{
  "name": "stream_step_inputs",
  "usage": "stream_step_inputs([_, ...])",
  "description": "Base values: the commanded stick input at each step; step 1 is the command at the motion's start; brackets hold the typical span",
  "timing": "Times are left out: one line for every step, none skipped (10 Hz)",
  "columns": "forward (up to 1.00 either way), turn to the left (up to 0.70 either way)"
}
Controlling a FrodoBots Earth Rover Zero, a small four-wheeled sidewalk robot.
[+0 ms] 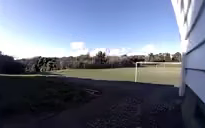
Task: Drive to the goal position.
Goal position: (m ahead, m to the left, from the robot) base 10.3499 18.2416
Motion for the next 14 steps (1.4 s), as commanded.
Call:
stream_step_inputs([0.04,0.0])
stream_step_inputs([0.04,0.0])
stream_step_inputs([0.04,0.0])
stream_step_inputs([0.04,0.0])
stream_step_inputs([0.02,0.0])
stream_step_inputs([0.01,0.0])
stream_step_inputs([0.03,0.0])
stream_step_inputs([0.04,0.0])
stream_step_inputs([0.04,0.0])
stream_step_inputs([0.04,0.0])
stream_step_inputs([0.04,0.0])
stream_step_inputs([0.04,0.0])
stream_step_inputs([0.04,0.0])
stream_step_inputs([0.04,0.0])
